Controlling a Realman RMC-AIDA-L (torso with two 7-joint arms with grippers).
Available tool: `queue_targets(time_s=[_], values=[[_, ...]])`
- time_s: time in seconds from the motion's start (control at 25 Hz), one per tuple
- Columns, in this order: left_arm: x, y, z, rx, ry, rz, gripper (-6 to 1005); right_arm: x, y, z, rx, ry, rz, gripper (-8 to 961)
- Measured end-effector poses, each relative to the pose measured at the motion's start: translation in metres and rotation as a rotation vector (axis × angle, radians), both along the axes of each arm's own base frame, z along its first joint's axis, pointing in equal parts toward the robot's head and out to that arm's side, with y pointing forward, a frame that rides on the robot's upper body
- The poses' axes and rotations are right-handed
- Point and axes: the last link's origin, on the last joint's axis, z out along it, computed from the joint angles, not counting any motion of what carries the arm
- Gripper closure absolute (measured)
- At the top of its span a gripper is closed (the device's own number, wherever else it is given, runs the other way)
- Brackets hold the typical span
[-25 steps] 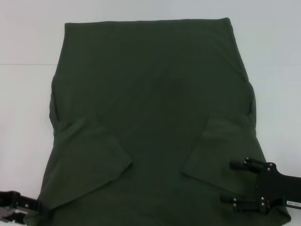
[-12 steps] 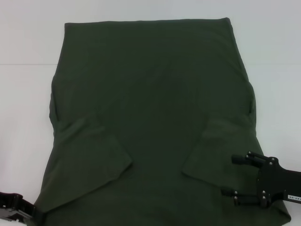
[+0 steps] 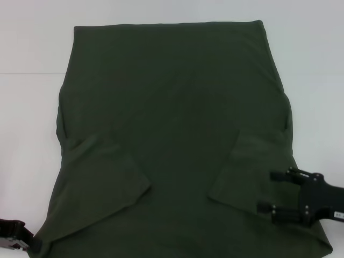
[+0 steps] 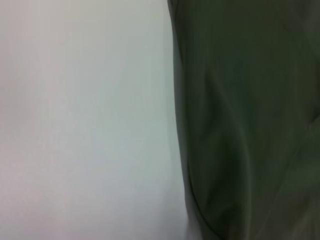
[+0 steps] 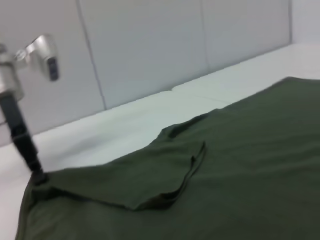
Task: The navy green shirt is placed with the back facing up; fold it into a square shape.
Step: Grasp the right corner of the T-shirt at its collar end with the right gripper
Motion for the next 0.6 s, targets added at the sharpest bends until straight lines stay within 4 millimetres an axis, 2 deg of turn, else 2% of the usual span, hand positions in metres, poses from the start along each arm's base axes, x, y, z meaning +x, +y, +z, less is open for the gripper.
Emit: queue_targets(time_s=[0.2,0.4,0.6], values=[[-0.001,-0.001,0.0,-0.005,-0.004,-0.028,950,-0.008,0.009,0.027,-0.093,0.053,-0.154,9],[0.0,0.0,0.005,0.003,-0.007,-0.049,973,-0.018,0.017,0.077,-0.22,0.082,-0.367,8],[0.0,0.002,0.011,0.021,-0.011,-0.07,973,-0.011,0.026,0.118,-0.299,0.054,-0.668,8]])
